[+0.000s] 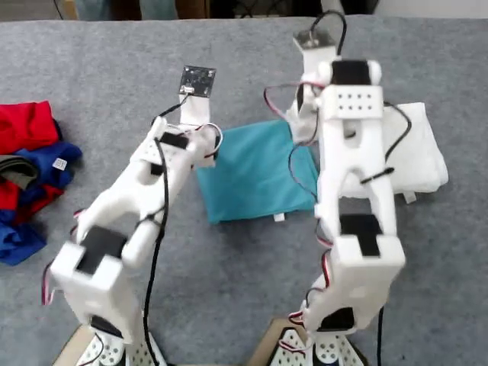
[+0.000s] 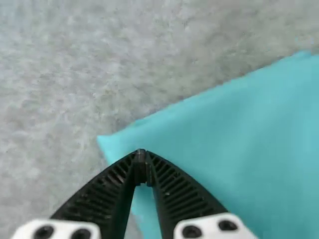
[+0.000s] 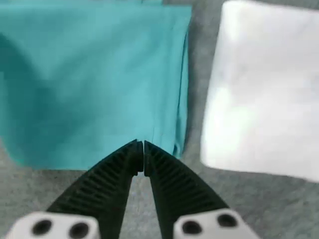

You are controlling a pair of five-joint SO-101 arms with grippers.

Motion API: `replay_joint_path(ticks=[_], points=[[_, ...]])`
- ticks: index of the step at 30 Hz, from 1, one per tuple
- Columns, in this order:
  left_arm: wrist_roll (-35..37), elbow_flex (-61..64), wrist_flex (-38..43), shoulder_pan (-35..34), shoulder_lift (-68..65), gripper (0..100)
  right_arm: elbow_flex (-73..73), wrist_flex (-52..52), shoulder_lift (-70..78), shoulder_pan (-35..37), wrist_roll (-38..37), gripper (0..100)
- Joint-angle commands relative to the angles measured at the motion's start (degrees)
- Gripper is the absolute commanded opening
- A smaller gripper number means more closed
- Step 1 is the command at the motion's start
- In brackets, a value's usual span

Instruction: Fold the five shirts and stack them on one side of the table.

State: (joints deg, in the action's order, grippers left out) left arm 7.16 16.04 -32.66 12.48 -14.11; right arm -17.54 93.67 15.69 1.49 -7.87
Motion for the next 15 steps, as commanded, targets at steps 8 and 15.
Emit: replay_joint_path(ticks=[8,15], points=[[-0.4,-4.6,5.2,-3.6,-4.7,3,36.1,-23.6,-4.7,-1.8,1.1,1.5],[-6.8,-6.3,6.4,-2.8,-8.0,3,34.7,-24.6,-5.7,-4.4,1.1,1.5]])
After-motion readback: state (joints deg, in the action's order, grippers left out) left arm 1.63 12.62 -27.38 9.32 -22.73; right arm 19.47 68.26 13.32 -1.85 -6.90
